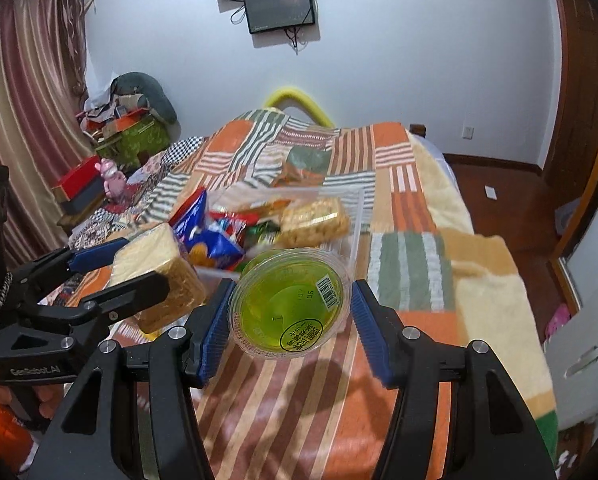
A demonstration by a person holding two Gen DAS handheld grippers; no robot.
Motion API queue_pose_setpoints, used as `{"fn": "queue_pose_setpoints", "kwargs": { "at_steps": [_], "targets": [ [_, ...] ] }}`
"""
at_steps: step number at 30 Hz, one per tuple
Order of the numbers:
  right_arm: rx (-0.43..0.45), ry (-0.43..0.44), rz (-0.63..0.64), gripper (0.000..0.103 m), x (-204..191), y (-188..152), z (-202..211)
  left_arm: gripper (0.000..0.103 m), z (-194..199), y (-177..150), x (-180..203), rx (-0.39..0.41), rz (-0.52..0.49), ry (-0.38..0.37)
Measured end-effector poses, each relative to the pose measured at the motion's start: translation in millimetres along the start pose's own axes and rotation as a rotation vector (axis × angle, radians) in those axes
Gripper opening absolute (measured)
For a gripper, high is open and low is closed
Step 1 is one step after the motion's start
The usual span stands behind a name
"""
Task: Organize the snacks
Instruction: 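Lower the bread pack and jelly cup into the clear box, opening both tools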
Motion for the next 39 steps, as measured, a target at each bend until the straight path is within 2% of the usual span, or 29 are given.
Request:
{"fn": "queue_pose_setpoints", "kwargs": {
  "at_steps": [13,20,25,31,39],
  "targets": [
    [-0.031,-0.016,-0.005,0.055,5,23,-46,0.079,-52,37,-31,-0.004,0.026,0.025],
    [-0.079,-0.009,-0.025,0.055,8,26,-70,0.080,-72,37,-48,-0.032,0.054,0.008],
    [-0.100,-0.001,-0.011,0.056,1,24,-77,0.081,-71,36,-54,-0.019,0.053,0.019],
    [-0.073,0.004,0.012,0.059,-5,30,-69,0.081,-55,37,-55,-0.014,0.061,0.022],
    [-0.032,0.013,0.048,0.060,-15,29,-43,0.082,-5,34,-48,0.021,0.010,0.060]
  ]
}}
Point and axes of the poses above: each gripper's, at about its wrist camera, not at the fingertips, and z roughly against the way its jaws point, x to its right, y to its top, the point moved 8 cm from there along -z, roughly the way its jaws point, and after that the axes turned 13 degrees about -y, right-handed, at the moved point
